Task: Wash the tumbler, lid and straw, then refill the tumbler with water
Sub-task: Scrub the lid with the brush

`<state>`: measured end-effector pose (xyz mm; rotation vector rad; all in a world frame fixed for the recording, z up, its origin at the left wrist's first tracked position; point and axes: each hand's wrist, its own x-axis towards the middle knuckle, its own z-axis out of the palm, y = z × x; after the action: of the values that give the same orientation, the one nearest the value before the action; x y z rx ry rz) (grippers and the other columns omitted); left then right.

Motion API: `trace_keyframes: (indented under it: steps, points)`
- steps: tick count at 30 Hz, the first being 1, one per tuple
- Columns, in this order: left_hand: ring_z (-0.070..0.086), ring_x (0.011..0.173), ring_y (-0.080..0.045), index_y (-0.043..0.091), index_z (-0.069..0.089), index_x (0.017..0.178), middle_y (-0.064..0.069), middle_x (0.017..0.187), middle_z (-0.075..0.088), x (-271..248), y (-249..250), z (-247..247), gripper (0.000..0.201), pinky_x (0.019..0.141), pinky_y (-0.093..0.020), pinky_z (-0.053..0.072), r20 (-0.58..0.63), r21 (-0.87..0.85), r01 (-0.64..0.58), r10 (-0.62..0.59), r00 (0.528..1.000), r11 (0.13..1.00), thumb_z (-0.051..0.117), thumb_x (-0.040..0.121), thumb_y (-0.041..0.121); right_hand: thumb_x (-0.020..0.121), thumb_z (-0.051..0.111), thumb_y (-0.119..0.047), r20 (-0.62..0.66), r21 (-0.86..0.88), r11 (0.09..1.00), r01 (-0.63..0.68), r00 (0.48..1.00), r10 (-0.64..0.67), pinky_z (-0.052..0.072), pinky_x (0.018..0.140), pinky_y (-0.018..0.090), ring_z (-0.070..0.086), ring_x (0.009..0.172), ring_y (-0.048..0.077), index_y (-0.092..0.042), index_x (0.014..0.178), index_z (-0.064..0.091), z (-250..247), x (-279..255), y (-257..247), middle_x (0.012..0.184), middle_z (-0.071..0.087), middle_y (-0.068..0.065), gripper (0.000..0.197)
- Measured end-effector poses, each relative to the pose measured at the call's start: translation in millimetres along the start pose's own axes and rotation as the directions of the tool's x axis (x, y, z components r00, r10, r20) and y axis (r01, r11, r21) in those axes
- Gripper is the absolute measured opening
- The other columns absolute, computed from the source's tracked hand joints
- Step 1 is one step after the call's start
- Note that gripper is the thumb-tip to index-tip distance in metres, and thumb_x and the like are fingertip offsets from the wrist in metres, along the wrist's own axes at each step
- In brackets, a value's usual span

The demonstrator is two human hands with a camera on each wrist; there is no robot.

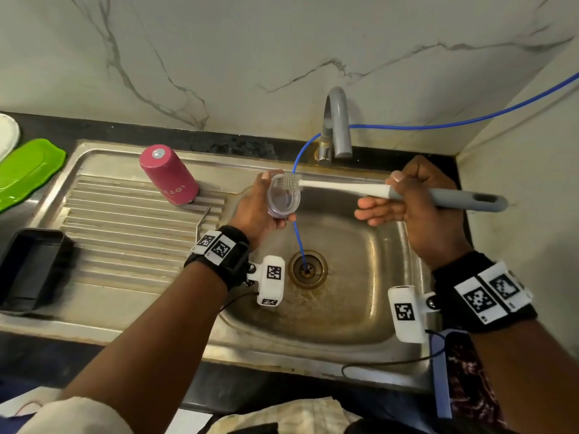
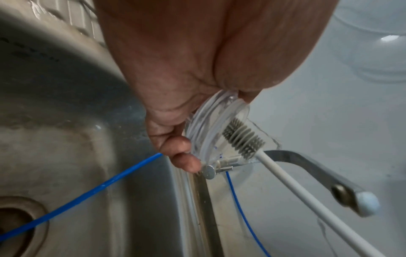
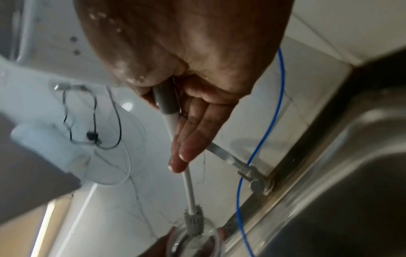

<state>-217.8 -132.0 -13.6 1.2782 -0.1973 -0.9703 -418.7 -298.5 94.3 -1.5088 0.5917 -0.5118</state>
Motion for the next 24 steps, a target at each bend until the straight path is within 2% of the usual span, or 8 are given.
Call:
trace_keyframes:
  steps: [3,5,9,12,14,17,21,24]
  points:
    - [0.061,0.072,-0.032,0.014,0.059,0.134,-0.025,0.110,0.066,-4.8,-5.0,0.4,0.063,0.058,-0.032,0.042,-0.053,0.038,0.006,-0.004,0.999,0.999,0.042,0.097,0.063,0.112,0.047,-0.015,-0.007,-0.095,0.995,0.017,1.000,-0.018,0.059,0.054,0.034,0.078,0.070,0.039,-0.015,0.083,0.049,-4.1,-4.5,3.4,0.079,0.077,0.021,0.029]
    - [0.062,0.071,-0.032,0.012,0.062,0.133,-0.027,0.109,0.067,-5.8,-4.3,3.2,0.061,0.057,-0.032,0.043,-0.103,0.048,-0.001,0.006,0.995,0.999,0.041,0.101,0.060,0.111,0.049,-0.013,0.003,-0.131,0.991,0.001,1.000,-0.001,0.059,0.051,0.030,0.078,0.067,0.037,-0.017,0.080,0.049,-6.6,-8.6,4.3,0.076,0.077,0.021,0.032]
    - [0.062,0.069,-0.026,0.015,0.067,0.118,-0.018,0.093,0.072,-5.3,9.2,15.2,0.053,0.061,-0.034,0.045,-0.154,0.079,-0.010,0.022,0.988,0.997,0.033,0.110,0.055,0.111,0.048,-0.012,0.076,-0.055,0.997,-0.061,0.995,0.065,0.058,0.053,0.034,0.077,0.068,0.041,-0.016,0.081,0.050,-6.1,-18.1,-2.6,0.079,0.077,0.023,0.030]
    - [0.062,0.067,-0.026,0.015,0.067,0.109,-0.015,0.084,0.071,-4.6,17.6,23.4,0.052,0.061,-0.033,0.046,-0.164,0.093,0.013,0.002,0.987,0.996,0.030,0.111,0.053,0.111,0.045,-0.009,0.088,0.029,0.999,-0.024,0.996,0.022,0.060,0.055,0.037,0.077,0.069,0.043,-0.015,0.081,0.050,-1.0,-21.4,-9.6,0.082,0.076,0.025,0.031]
    - [0.060,0.069,-0.029,0.015,0.064,0.114,-0.020,0.090,0.067,-4.8,15.8,25.2,0.054,0.059,-0.033,0.043,-0.091,0.091,-0.001,0.009,0.996,0.996,0.024,0.113,0.051,0.112,0.044,-0.009,0.045,0.052,0.999,0.007,0.999,-0.010,0.062,0.056,0.036,0.077,0.071,0.044,-0.014,0.084,0.051,-0.9,-19.2,-10.1,0.083,0.077,0.025,0.029]
    - [0.058,0.070,-0.031,0.020,0.061,0.119,-0.019,0.097,0.065,-6.3,11.8,23.6,0.049,0.057,-0.033,0.039,-0.019,0.044,-0.020,0.021,1.000,0.999,0.022,0.113,0.050,0.112,0.046,-0.015,-0.041,-0.002,1.000,0.025,0.999,-0.025,0.062,0.058,0.036,0.079,0.075,0.040,-0.017,0.085,0.050,-5.7,-17.1,-1.7,0.084,0.079,0.019,0.027]
    - [0.059,0.070,-0.031,0.012,0.063,0.127,-0.025,0.102,0.066,-3.2,0.7,17.9,0.057,0.060,-0.035,0.039,-0.087,0.020,-0.031,0.033,0.996,0.999,0.032,0.109,0.056,0.110,0.051,-0.013,0.019,-0.162,0.985,0.059,0.998,-0.057,0.061,0.058,0.041,0.079,0.069,0.030,-0.014,0.085,0.050,-4.8,-33.7,16.9,0.083,0.078,0.015,0.026]
    - [0.061,0.069,-0.031,0.009,0.066,0.124,-0.027,0.103,0.068,1.8,-12.2,10.2,0.061,0.058,-0.033,0.045,-0.175,0.021,0.008,-0.004,0.984,1.000,0.037,0.107,0.060,0.110,0.051,-0.008,0.119,-0.126,0.992,0.017,0.993,-0.002,0.061,0.058,0.040,0.078,0.067,0.033,-0.012,0.084,0.050,-0.5,-42.4,16.8,0.081,0.076,0.018,0.026]
